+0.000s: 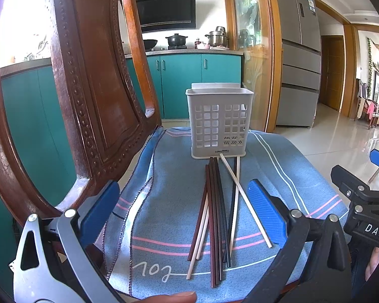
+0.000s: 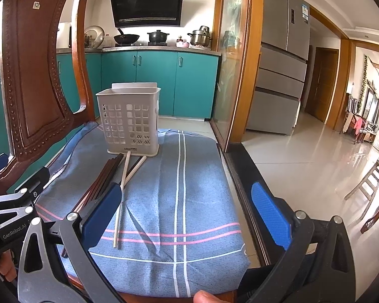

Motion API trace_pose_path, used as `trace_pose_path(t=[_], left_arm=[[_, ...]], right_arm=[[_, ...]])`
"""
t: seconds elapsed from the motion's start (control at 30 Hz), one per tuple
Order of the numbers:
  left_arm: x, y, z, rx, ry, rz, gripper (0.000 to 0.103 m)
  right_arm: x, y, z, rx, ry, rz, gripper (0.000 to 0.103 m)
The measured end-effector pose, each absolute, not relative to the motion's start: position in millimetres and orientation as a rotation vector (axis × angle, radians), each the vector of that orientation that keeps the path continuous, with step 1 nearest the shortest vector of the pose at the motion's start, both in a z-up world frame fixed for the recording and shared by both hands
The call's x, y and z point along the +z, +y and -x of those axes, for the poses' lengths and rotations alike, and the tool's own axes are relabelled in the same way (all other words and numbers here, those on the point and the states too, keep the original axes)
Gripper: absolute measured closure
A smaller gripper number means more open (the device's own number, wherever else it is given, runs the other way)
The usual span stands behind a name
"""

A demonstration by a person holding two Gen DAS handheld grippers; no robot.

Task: Organize utensils

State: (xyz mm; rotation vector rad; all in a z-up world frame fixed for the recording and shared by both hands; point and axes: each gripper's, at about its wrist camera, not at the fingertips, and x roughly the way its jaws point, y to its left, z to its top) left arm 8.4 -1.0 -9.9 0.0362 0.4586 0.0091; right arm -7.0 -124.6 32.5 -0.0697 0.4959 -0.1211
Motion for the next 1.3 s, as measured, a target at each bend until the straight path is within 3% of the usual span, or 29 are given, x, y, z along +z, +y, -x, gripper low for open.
trace_pose_path(t=[1.3], left_arm=[[-16, 5, -13, 0.017, 0.492, -0.047, 0.003]], right_arm=[[28, -130, 4, -0.133, 0.506, 0.09, 0.002]])
